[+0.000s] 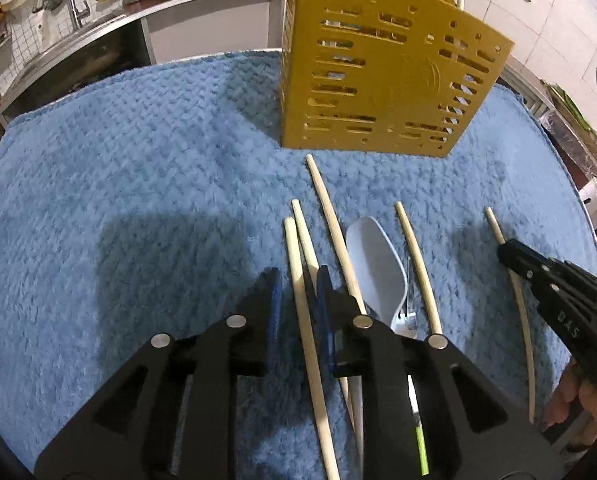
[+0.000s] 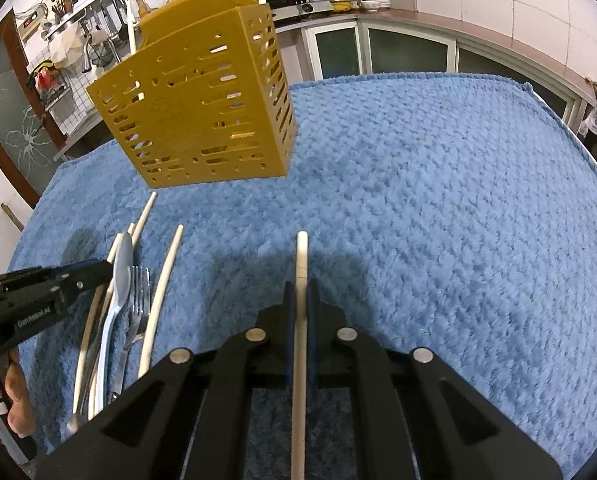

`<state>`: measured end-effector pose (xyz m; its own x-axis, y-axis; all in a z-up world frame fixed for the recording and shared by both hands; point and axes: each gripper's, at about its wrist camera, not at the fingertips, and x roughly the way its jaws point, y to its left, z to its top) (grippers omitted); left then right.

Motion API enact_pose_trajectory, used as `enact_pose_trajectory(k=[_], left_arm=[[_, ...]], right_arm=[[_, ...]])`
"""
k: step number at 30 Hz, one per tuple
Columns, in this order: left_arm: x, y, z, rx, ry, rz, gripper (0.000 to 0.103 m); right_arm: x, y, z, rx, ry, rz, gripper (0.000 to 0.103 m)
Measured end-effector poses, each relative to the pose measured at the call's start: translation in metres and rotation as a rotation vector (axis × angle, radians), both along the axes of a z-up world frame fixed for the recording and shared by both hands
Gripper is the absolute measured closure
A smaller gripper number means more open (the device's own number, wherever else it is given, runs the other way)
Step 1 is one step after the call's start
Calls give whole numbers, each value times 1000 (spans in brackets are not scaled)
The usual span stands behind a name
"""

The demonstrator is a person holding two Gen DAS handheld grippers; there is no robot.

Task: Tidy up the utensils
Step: 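Lift the chopstick upright with the left gripper above the yellow holder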

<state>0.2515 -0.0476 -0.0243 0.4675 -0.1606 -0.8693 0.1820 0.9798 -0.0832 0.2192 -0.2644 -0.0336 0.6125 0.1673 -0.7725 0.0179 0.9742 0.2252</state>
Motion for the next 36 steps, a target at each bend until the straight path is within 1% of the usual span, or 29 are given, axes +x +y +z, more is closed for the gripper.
enact_pose_trajectory(k=[3, 6, 11, 15, 17, 23, 25, 29, 32, 34, 36], left_arm=[[1, -2, 2, -3, 13, -7, 91], [2, 4, 2, -32, 31, 9, 99], [5, 13, -2, -44, 38, 19, 99], [9, 1, -3, 2, 38, 7, 98], [16, -4, -5, 33, 54, 1, 97], [25, -6, -3, 27, 71, -3, 98], [20, -3, 0, 1, 62, -6, 99], [7, 7, 22, -45, -8, -1, 99], [-3, 13, 41, -93, -59, -1, 99], [-10, 16, 51, -104, -107, -1, 99], [-15, 19, 58, -112, -134, -4, 99]], right_arm=[[0, -1, 1, -1, 1, 0, 97], [-1, -3, 1, 0, -1, -1, 97], [2, -4, -1, 4, 5, -2, 97], [2, -3, 0, -5, 7, 4, 97], [3, -3, 1, -10, 15, 4, 97], [10, 0, -1, -23, 43, 8, 97], [9, -2, 2, -15, 31, -1, 97], [2, -11, 21, 38, -17, -16, 97], [-5, -11, 37, 41, -65, -10, 97], [-10, -9, 44, 40, -95, -7, 97], [-16, -10, 53, 52, -136, -3, 97]])
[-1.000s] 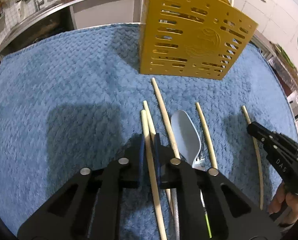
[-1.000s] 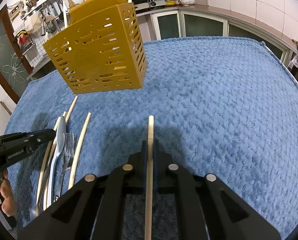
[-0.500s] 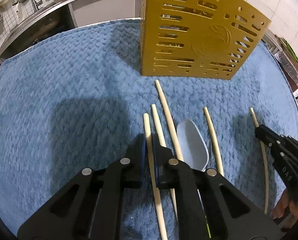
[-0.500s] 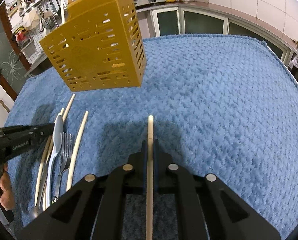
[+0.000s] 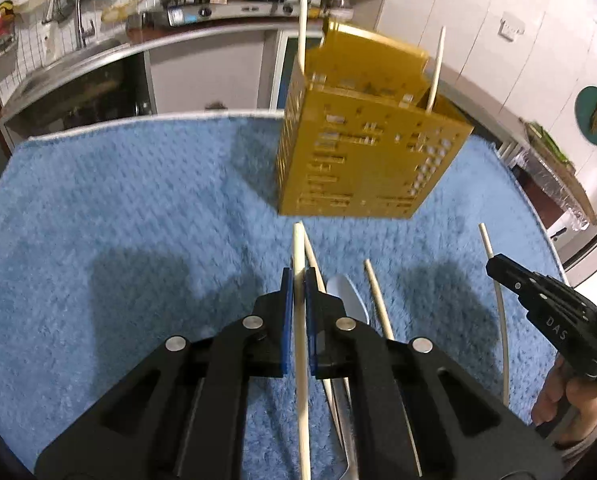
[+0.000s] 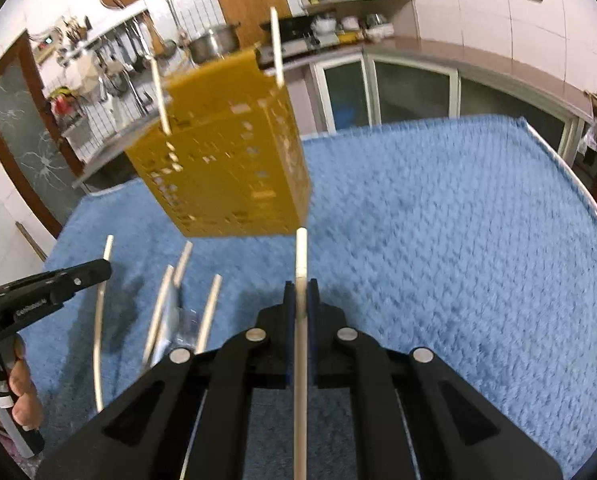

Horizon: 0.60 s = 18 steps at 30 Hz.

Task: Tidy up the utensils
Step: 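Lift the chopstick upright with the left gripper above the yellow holder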

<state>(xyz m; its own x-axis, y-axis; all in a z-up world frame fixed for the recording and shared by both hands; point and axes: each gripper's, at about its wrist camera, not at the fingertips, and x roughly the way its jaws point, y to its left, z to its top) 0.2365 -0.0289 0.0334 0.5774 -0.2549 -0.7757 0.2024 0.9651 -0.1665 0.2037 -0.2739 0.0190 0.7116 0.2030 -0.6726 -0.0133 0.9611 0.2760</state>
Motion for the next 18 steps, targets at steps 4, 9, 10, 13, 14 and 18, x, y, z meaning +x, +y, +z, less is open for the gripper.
enact_pose_trajectory(k=[4, 9, 10, 13, 14, 18], left_arm=[[-11, 7, 15, -32, -73, 1, 99], [-24, 14, 28, -67, -144, 3, 99], [-27, 15, 30, -70, -158, 3, 99], [-31, 14, 38, -65, -207, -7, 99], [-32, 14, 41, -69, -221, -12, 99], [-33, 16, 51, -95, -255, -25, 99]], right_arm=[[-10, 0, 15, 9, -92, 6, 97], [-20, -5, 28, 35, -198, -11, 97], [-23, -5, 31, 43, -228, -16, 97], [-28, -7, 36, 58, -300, -22, 97], [-29, -7, 37, 61, -319, -26, 97], [-29, -9, 38, 90, -399, -27, 97]])
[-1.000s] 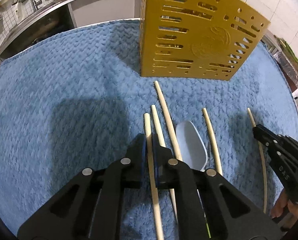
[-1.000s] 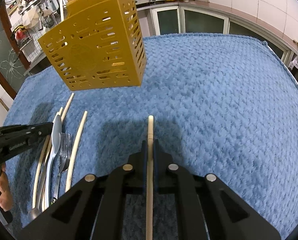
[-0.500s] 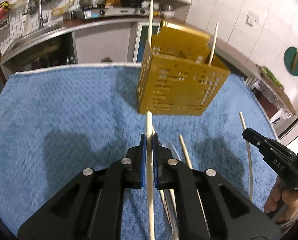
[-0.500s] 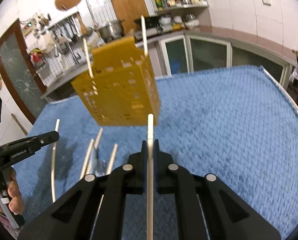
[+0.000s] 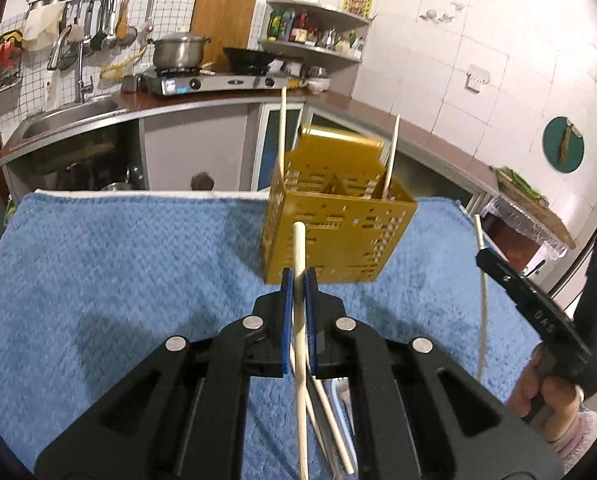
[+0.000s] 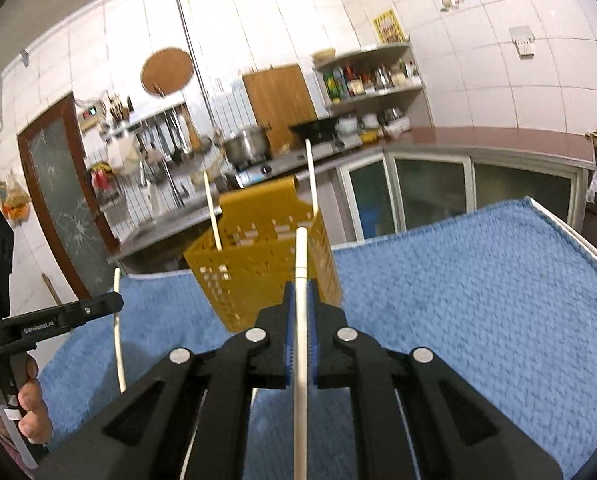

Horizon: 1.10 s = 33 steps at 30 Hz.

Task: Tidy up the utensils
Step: 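Lift the chopstick upright with the left gripper above the yellow holder, then lower the chopstick into the yellow holder and open the left gripper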

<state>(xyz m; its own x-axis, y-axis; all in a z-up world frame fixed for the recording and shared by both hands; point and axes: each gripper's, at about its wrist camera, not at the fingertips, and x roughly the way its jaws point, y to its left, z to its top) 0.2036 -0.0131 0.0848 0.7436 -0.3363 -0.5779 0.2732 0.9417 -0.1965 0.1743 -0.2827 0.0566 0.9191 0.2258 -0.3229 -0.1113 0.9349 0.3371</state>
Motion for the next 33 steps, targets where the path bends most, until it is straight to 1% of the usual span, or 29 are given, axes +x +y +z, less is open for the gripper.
enact_pose_trajectory(k=[2, 7, 10, 13, 15, 19, 22, 26, 28, 29, 31, 33], left_arm=[[0, 1, 3, -6, -16, -6, 99], [2, 0, 5, -15, -26, -21, 99], [3, 1, 10, -20, -37, -29, 99], [2, 3, 22, -21, -62, -35, 99], [3, 3, 32, -22, -80, -38, 99], [7, -1, 66, -17, -154, -44, 99], [11, -3, 89, -19, -203, -42, 99], [22, -9, 124, -27, -269, -29, 99], [27, -14, 138, -18, -310, -22, 99], [32, -19, 146, 0, -340, -15, 99], [42, -25, 155, 18, -368, -4, 99], [57, -31, 159, 19, -383, 1, 99]], right_arm=[[3, 1, -2, 5, -7, 7, 97], [7, 2, -7, 25, -6, 14, 97], [7, 2, -5, 19, -17, 15, 97], [5, 3, 3, 11, -42, 14, 97], [6, 4, 14, 5, -75, 9, 97], [13, 3, 41, 10, -151, 19, 97], [26, 6, 65, 7, -226, 17, 97], [48, 6, 91, 11, -320, -33, 97], [57, 6, 101, 17, -359, -59, 97], [63, 6, 107, 19, -379, -77, 97], [77, 5, 116, 22, -416, -124, 97], [92, 4, 122, 26, -429, -152, 97]])
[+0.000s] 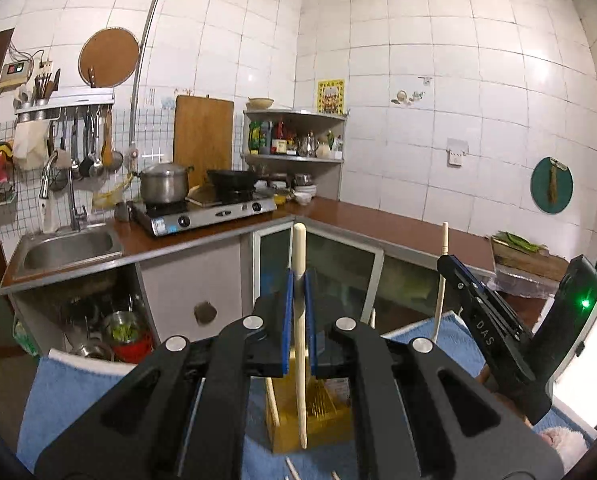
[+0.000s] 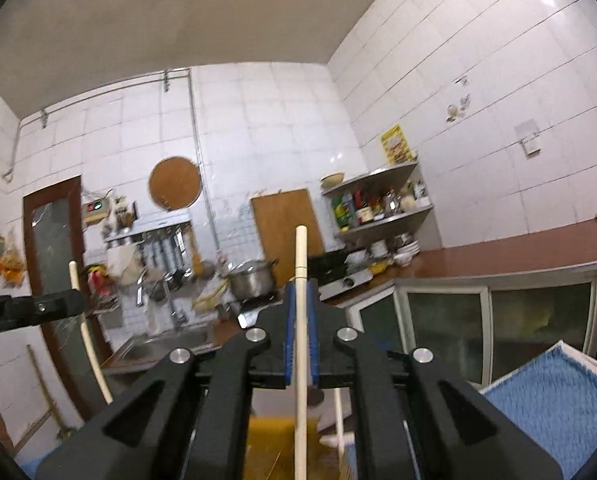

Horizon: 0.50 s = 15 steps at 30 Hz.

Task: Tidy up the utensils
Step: 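Lower the chopstick into the yellow holder and open the left gripper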

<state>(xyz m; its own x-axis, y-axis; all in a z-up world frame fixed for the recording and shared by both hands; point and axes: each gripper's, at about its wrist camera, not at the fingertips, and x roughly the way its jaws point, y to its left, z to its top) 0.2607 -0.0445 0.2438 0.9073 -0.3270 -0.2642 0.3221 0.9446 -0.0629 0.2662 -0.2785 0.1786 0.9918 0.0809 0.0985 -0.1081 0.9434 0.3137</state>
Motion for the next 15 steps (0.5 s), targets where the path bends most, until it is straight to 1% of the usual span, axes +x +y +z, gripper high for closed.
enact_pose_trajectory(k=[3, 6, 10, 13, 15], left_arm=[[19, -9, -3, 12, -27, 22, 99], [37, -14, -15, 22, -43, 42, 99], [62, -17, -43, 16, 9, 34, 99], [73, -20, -71, 43, 42, 40, 99], [78, -19, -85, 37, 73, 36, 99]], right_arm=[[16, 0, 1, 6, -4, -15, 97], [32, 3, -2, -8, -11, -43, 97], [49, 10, -14, -27, 4, -45, 97], [53, 14, -29, -62, 19, -39, 97], [56, 13, -40, -70, 40, -29, 97]])
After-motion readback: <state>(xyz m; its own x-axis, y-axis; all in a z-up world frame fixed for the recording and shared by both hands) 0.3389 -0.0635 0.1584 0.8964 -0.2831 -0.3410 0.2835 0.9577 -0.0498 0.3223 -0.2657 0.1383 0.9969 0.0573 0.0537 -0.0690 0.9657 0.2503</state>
